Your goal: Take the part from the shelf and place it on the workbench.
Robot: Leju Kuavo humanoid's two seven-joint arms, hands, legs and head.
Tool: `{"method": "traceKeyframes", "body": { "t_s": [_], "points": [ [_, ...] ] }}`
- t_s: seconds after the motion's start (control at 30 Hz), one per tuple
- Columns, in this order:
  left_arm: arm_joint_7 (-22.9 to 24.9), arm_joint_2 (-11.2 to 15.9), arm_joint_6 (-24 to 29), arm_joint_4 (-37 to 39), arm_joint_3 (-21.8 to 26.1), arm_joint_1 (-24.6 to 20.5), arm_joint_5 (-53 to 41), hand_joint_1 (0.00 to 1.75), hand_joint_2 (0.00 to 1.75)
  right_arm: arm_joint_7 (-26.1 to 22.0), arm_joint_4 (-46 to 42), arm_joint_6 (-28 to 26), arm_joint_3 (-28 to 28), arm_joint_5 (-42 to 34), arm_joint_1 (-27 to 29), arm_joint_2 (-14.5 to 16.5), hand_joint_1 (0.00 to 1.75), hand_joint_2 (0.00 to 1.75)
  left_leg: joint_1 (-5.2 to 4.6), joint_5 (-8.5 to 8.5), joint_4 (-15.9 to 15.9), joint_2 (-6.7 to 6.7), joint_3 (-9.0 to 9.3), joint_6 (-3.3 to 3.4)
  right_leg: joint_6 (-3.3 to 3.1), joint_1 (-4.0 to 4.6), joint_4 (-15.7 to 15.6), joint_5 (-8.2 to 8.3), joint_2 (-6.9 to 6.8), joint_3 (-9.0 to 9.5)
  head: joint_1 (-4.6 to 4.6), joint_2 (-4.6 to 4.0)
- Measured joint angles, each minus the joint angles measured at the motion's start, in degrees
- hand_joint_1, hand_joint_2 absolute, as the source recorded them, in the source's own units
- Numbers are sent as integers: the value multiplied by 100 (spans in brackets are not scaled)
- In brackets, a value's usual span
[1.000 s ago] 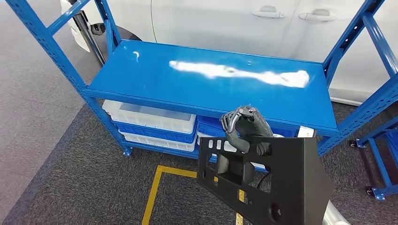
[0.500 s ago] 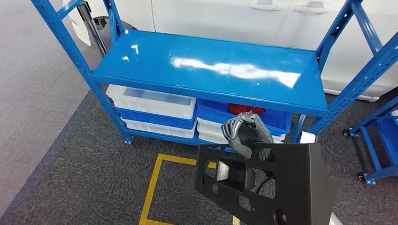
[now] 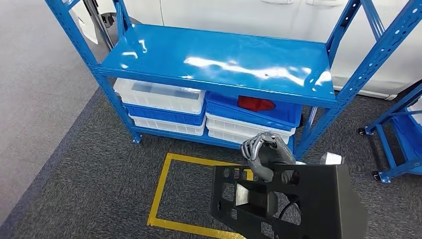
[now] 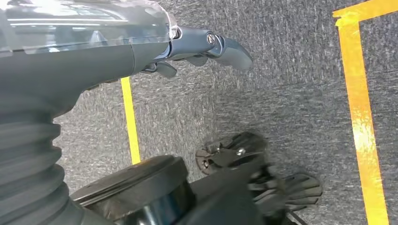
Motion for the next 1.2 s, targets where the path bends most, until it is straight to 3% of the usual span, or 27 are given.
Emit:
{"method": "traceKeyframes", "body": {
  "t_s": [0.07,0.13,0.17,0.2,0.27,0.3,0.33,0.37,0.43,0.5,0.53,0.57,0.63,0.7,0.77,0.8,0.83,0.87,0.9,0.97,1.03,1.07,1.13,1.2],
  "points": [
    [50,-11,7,0,11,23,28,0,175,-14,-87,19,-46,13,149,-1,175,175,-31,174,-947,-8,816,107,88,13,-9,233,5,-193,0,0],
    [118,-27,21,1,43,77,66,0,175,-26,-154,46,-85,25,258,1,175,175,-39,284,-1941,0,1429,257,213,16,-5,363,17,-334,0,0],
    [135,-34,28,2,67,107,85,0,175,-26,-153,58,-89,27,279,7,175,175,-36,385,-1944,11,1345,311,252,6,93,239,22,-391,0,0],
    [150,-39,33,2,89,120,102,0,175,-25,-152,63,-93,27,290,14,175,175,-26,467,-1953,24,1268,345,267,1,325,-27,26,-474,0,0],
    [192,-46,43,2,116,136,141,0,175,-24,-145,84,-97,28,291,25,175,175,-49,604,-1939,34,1078,387,285,-5,1056,-608,28,-651,0,0],
    [218,-49,46,2,125,144,156,0,175,-24,-139,97,-97,28,290,26,175,175,-57,668,-1929,34,979,387,292,-6,1402,-735,29,-702,0,0],
    [242,-51,50,2,134,153,168,0,175,-24,-129,116,-97,28,288,26,175,175,-62,727,-1915,34,879,383,297,-7,1624,-716,28,-695,0,0],
    [262,-52,55,2,143,161,176,0,175,-24,-120,132,-97,28,286,26,175,175,-64,779,-1895,34,780,374,299,-8,1668,-582,28,-611,0,0],
    [281,-56,74,2,161,171,187,0,175,-23,-105,157,-96,29,268,26,175,175,-66,867,-1832,32,603,339,280,-11,1182,-310,26,-149,0,0],
    [266,-69,101,1,189,172,216,0,175,-18,-99,167,-91,33,211,26,175,175,-81,929,-1752,32,490,288,237,9,348,-404,23,441,-1,0],
    [250,-77,109,0,209,171,230,0,175,-14,-94,169,-87,37,179,26,175,175,-85,960,-1728,33,463,258,210,27,73,-509,20,615,-1,0],
    [230,-81,110,1,227,172,237,0,175,-7,-87,168,-84,41,156,25,175,175,-86,992,-1719,34,452,227,180,46,-67,-572,17,681,-1,0],
    [185,-85,104,1,248,178,213,0,175,8,-67,165,-81,46,136,23,175,175,-70,987,-1690,26,420,161,100,35,-106,-516,-3,653,-1,0],
    [141,-92,101,1,250,182,182,0,175,47,-57,161,-83,27,121,16,175,175,-50,701,-1358,13,285,98,25,9,-130,-431,-13,605,-1,0],
    [99,-99,99,1,251,170,167,0,175,117,-57,158,-88,-19,112,11,175,175,-29,249,-631,10,43,41,2,13,-127,-374,6,536,-1,0],
    [80,-99,98,0,252,162,162,0,175,156,-57,158,-91,-44,113,11,175,175,-20,108,-299,11,-48,19,8,15,-124,-351,24,506,0,0],
    [61,-100,98,0,252,156,155,0,175,185,-57,158,-93,-69,114,11,175,175,-11,71,-124,10,-61,5,17,14,-120,-333,52,483,0,0],
    [48,-100,98,0,252,155,149,0,175,207,-57,160,-95,-91,115,11,175,175,-1,148,-174,7,29,1,28,13,-117,-319,89,468,0,0],
    [38,-100,97,0,252,158,144,0,175,218,-57,161,-97,-108,116,11,175,175,10,309,-446,-11,218,6,40,10,-114,-310,134,463,0,0],
    [28,-102,93,1,252,169,138,0,175,222,-55,166,-101,-133,112,10,175,175,34,593,-1226,-197,679,40,75,0,-106,-298,230,439,0,0],
    [30,-111,91,1,251,181,137,0,175,225,-49,171,-104,-160,109,9,175,175,33,654,-1677,-365,915,80,147,-22,-102,-260,332,382,-2,0],
    [37,-116,94,1,251,186,138,0,175,225,-44,178,-104,-173,110,9,175,175,25,639,-1720,-369,939,96,192,-34,-114,-231,387,352,-2,0],
    [57,-118,102,0,252,188,146,0,175,219,-37,201,-111,-188,126,10,175,175,25,651,-1824,-241,966,148,263,-42,-127,-214,439,326,-2,0],
    [73,-117,107,0,254,178,162,0,175,210,-31,225,-122,-193,134,19,175,175,43,673,-1939,-112,1006,228,296,-27,175,-403,287,159,0,0]
  ]
}}
